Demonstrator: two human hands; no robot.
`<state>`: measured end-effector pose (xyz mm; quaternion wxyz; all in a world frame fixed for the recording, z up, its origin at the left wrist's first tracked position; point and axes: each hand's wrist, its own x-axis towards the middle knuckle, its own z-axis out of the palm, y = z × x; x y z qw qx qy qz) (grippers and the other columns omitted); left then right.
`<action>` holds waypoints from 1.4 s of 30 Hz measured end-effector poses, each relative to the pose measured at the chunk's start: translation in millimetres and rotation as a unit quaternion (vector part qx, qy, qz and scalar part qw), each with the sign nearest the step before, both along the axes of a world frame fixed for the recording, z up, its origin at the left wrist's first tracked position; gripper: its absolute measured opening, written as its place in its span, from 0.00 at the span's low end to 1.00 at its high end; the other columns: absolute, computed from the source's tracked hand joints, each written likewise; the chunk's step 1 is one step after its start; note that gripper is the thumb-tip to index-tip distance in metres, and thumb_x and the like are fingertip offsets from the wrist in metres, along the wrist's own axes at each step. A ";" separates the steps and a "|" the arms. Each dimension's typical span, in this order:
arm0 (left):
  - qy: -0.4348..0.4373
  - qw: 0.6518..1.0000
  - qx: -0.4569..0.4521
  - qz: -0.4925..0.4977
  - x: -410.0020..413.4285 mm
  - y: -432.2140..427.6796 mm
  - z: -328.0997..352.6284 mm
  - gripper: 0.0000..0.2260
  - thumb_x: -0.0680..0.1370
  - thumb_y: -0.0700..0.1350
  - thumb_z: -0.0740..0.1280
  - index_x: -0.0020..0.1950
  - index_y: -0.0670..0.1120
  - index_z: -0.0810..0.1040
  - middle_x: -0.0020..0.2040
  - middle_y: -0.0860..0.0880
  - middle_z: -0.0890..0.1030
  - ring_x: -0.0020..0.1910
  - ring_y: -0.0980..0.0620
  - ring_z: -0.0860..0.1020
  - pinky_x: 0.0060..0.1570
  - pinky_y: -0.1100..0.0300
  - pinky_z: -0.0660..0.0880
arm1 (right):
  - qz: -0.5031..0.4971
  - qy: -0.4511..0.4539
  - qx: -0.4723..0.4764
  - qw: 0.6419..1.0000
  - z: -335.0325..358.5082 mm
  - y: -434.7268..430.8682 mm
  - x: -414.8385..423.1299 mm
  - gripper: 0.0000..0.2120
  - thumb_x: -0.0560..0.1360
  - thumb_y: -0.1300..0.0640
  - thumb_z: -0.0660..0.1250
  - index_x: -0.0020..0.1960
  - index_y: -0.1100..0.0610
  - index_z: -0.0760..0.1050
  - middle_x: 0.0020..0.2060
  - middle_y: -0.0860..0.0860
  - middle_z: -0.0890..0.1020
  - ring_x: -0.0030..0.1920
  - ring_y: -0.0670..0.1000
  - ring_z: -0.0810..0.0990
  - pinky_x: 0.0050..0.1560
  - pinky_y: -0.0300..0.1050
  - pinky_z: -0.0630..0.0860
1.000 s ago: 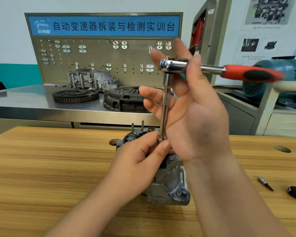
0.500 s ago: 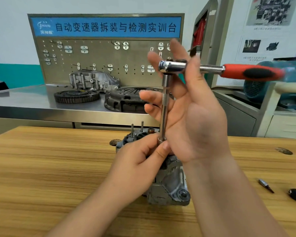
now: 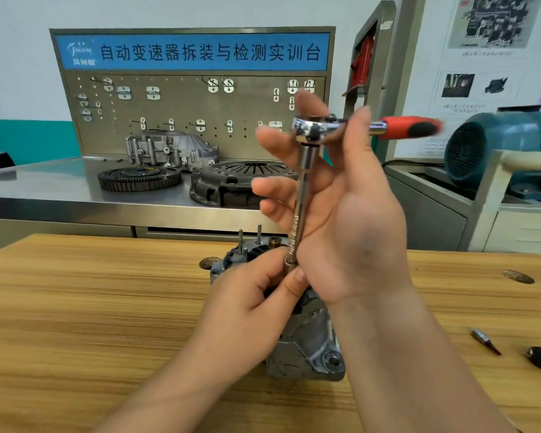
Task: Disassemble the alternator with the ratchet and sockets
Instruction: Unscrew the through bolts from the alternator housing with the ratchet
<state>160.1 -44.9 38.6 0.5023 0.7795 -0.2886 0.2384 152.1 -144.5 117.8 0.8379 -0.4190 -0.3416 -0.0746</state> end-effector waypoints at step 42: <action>-0.001 1.000 0.020 0.016 -3.9 -2.9 3.1 0.09 0.75 0.54 0.63 0.35 0.56 0.74 0.27 0.64 0.74 0.28 0.67 0.72 0.29 0.71 0.63 | -0.054 -0.023 -0.001 0.998 4.3 -6.4 -3.2 0.12 0.76 0.50 0.61 0.57 0.49 0.76 0.55 0.46 0.83 0.43 0.52 0.85 0.39 0.40 0.77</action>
